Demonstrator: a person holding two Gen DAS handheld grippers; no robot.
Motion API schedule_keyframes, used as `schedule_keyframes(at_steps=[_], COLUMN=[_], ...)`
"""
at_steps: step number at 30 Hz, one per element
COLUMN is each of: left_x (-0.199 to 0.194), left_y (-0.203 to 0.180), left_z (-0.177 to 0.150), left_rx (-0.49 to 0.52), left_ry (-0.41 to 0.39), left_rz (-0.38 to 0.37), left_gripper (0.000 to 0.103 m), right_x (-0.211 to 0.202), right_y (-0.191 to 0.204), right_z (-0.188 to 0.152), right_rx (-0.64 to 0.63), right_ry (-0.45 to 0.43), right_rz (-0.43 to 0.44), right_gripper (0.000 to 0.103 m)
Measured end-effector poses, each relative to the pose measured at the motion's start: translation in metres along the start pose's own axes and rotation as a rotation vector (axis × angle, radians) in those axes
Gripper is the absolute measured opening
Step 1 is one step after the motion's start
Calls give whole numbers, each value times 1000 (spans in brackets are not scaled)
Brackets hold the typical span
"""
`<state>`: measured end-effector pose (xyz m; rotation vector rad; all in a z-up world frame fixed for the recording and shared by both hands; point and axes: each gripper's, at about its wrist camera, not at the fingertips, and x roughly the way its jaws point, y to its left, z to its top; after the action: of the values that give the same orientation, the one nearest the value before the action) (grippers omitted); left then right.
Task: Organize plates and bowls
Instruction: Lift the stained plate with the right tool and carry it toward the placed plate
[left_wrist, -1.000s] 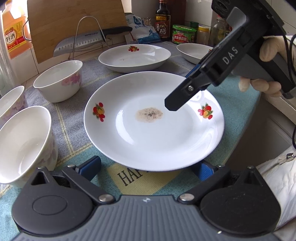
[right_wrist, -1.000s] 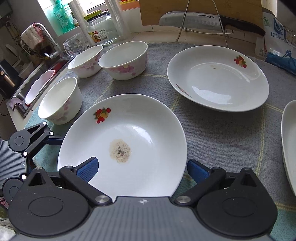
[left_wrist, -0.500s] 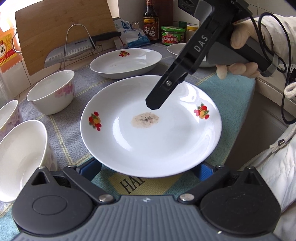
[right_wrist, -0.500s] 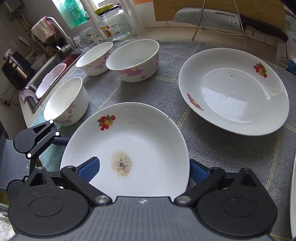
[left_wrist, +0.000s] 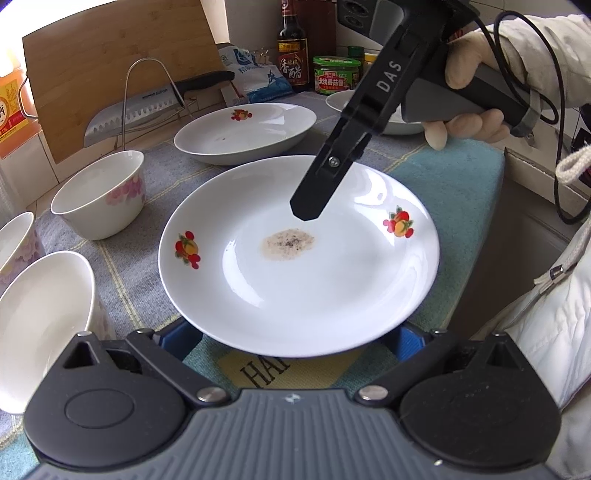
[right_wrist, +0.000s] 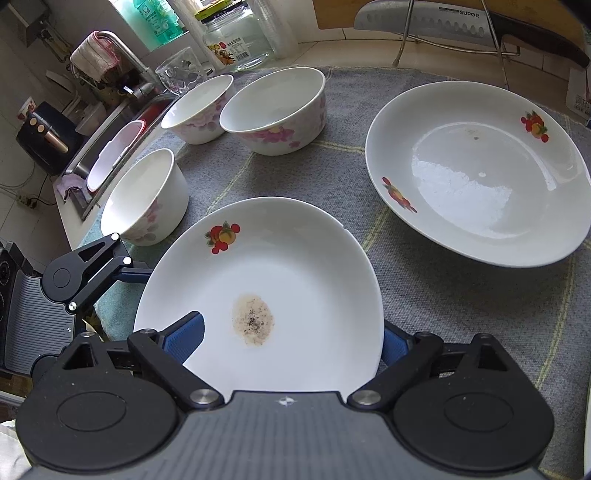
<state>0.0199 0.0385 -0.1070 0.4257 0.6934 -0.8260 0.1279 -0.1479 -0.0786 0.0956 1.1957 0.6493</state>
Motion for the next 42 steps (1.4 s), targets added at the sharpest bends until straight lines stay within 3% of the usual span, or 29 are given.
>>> schedule_keyframes(at_steps=[20, 29, 42], left_x=[-2, 11, 55], left_y=[-3, -22, -55], left_z=[16, 47, 109], left_rx=[5, 47, 90], left_ry=[-6, -17, -53], left_rz=[-25, -38, -89], left_gripper=[101, 101, 101], right_x=[-20, -54, -114], right_y=[-5, -28, -92], right_z=[-1, -8, -25], right_rx=[22, 35, 81], right_ry=[-12, -69, -150], right_rz=[-19, -41, -96], right_gripper=[99, 99, 99])
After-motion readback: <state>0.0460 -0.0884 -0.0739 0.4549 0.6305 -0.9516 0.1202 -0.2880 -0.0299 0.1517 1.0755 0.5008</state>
